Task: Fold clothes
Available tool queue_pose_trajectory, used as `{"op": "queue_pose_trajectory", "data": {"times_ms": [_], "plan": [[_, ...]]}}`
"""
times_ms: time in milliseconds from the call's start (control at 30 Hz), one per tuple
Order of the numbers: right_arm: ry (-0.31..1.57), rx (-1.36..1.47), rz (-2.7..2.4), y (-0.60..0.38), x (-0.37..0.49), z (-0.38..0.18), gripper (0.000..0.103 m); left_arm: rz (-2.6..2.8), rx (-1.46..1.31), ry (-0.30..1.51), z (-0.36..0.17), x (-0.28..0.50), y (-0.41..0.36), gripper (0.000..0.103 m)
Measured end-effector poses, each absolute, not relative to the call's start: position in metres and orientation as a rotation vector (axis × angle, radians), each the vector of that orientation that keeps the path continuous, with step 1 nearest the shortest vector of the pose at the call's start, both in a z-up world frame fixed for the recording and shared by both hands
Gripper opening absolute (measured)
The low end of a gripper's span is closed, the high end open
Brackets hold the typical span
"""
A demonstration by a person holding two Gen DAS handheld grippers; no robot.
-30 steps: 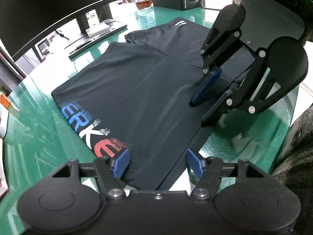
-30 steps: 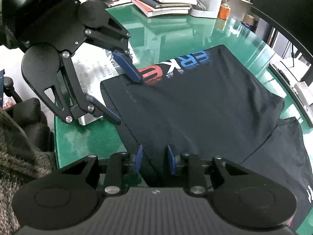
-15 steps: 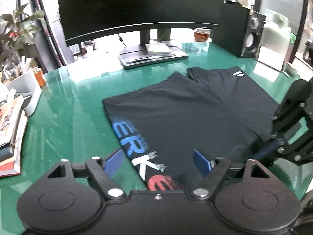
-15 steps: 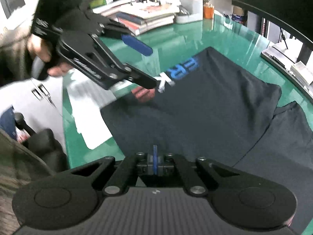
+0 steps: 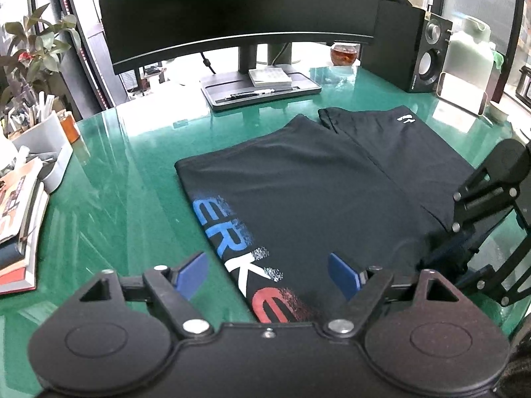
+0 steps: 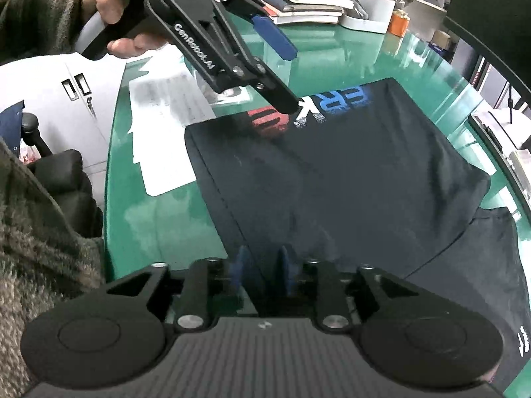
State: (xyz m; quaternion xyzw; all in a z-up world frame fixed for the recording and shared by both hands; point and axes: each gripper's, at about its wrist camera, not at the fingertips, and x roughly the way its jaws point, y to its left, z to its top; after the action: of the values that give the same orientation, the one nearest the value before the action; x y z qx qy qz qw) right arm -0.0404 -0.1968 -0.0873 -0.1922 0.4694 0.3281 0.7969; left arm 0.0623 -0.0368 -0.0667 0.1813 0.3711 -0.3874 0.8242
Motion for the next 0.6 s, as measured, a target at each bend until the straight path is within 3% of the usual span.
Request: {"op": "queue_pose_trajectory", "data": {"times_ms": [233,367,600], "plan": [[1.046,-0.366,0.737,-0.206,-0.030,-0.089,0.030,-0.810,0.377,0.793,-0.068,0.064,-0.034,0.081],[1.105,-0.225,0.738,-0.224,-0.011,-0.089,0.018,-0.805,0.376,0.790,-0.067,0.064,-0.033,0.082],[1.084,-0.169,0.748,-0.229,-0.008,-0.079,0.011,-0.790,0.369,0.784,-0.065,0.065,-0.032,0.084]]}}
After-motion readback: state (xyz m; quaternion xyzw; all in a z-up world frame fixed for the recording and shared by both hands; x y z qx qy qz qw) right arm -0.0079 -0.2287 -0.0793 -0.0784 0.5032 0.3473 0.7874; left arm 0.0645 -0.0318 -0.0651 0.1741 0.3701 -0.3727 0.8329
